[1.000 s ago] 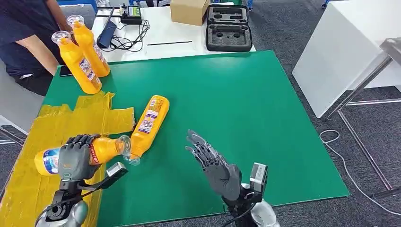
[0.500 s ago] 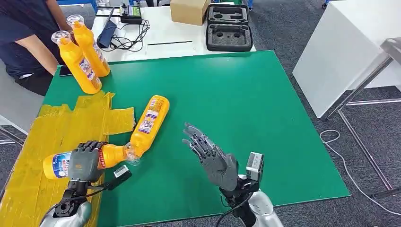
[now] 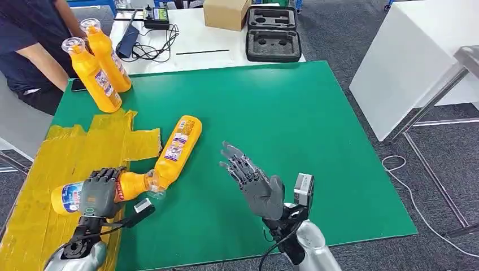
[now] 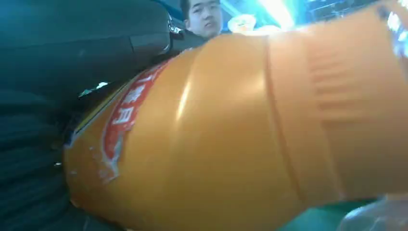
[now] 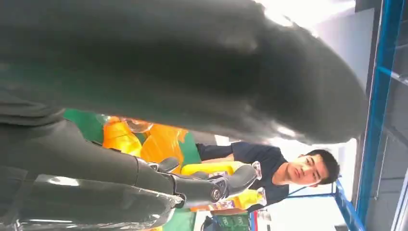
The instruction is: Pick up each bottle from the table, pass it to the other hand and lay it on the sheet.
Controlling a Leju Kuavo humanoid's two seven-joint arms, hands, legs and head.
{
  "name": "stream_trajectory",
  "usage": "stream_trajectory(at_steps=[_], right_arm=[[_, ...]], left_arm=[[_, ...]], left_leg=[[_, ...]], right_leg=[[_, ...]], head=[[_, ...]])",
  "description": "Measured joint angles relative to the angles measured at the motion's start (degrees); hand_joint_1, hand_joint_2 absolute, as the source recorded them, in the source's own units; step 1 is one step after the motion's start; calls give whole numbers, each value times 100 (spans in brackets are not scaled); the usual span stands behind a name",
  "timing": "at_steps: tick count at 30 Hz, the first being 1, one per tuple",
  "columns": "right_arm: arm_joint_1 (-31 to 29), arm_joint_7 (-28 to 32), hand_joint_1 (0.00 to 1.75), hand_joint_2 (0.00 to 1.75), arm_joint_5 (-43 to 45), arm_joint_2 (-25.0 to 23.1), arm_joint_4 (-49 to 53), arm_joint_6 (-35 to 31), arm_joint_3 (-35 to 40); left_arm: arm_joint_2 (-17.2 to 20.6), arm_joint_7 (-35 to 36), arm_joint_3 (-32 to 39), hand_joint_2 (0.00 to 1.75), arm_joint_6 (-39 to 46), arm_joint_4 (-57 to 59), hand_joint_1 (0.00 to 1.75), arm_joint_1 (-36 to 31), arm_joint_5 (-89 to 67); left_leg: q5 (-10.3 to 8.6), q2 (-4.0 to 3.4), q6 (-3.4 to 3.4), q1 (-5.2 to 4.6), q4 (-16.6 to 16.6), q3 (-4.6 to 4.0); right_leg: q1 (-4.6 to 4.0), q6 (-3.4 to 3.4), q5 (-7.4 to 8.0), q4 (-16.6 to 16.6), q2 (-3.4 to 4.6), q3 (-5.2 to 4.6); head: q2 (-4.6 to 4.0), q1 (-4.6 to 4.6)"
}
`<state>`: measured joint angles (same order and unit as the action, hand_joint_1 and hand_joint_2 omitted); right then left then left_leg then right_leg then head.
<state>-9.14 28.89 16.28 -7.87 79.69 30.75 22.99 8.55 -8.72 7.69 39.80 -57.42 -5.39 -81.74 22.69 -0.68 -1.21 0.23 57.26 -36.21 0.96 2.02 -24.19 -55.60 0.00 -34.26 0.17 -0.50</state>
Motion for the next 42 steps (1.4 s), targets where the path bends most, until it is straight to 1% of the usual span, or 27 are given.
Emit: stream_trajectory(at_steps=[5,11,18,21,24,25,30,32,34,39,42], right_arm=[[-33,114,0,0,18,-4,-228,66,-2],[-41,142,0,0,15,-57,-376,116,0],[-110,18,0,0,96,-105,-435,155,0],[-137,-11,0,0,103,-151,-464,155,-2],[-154,-24,0,0,109,-186,-488,125,0],[-164,-26,0,0,109,-192,-488,116,0],[-177,-26,0,0,114,-197,-488,114,0],[-188,-26,0,0,120,-197,-492,94,0],[-197,-26,0,0,120,-197,-510,37,0],[-208,5,0,0,110,-197,-570,-48,-2],[-244,68,0,0,-145,-190,-614,-233,0]], left_arm=[[72,-177,46,0,0,195,0,-27,-37],[72,-311,201,0,0,173,0,53,-42],[-59,-814,547,0,0,-203,0,316,79],[-179,-1284,797,0,0,-390,0,459,494],[-418,-2222,1177,0,2,-583,0,566,1374],[-504,-2416,1290,0,2,-653,0,586,1596],[-714,-2580,1609,0,0,-861,0,620,1790],[-756,-2650,1637,0,0,-935,0,651,2097],[-789,-2693,1591,0,0,-1211,0,769,2832],[-800,-2588,1088,0,-19,-2619,0,1224,4571],[-800,-2695,787,0,-69,-3430,0,1436,5323]], left_leg=[[8,4,7,0,-5,43],[13,-4,15,1,-5,69],[13,-5,15,2,-4,68],[13,-7,16,2,-4,60],[11,-3,15,2,-2,43],[10,-2,15,2,-2,41],[11,-3,14,1,-2,33],[11,-3,14,1,-1,32],[12,-5,15,1,-1,31],[12,-3,15,2,-1,22],[13,-4,15,2,-1,20]], right_leg=[[-1,-14,-13,0,0,43],[-3,-16,-11,-3,4,61],[-3,-19,-14,-4,4,57],[-3,-19,-14,-4,5,44],[-3,-19,-14,-4,3,28],[-2,-19,-14,-4,2,27],[-1,-18,-14,-4,2,24],[-2,-18,-14,-4,3,22],[-2,-18,-14,-4,4,16],[-4,-19,-15,-4,2,9],[-3,-18,-15,-4,2,9]], head=[[0,0],[0,0],[0,2],[0,0],[0,2],[0,2],[0,2],[0,2],[0,0],[0,2],[0,2]])
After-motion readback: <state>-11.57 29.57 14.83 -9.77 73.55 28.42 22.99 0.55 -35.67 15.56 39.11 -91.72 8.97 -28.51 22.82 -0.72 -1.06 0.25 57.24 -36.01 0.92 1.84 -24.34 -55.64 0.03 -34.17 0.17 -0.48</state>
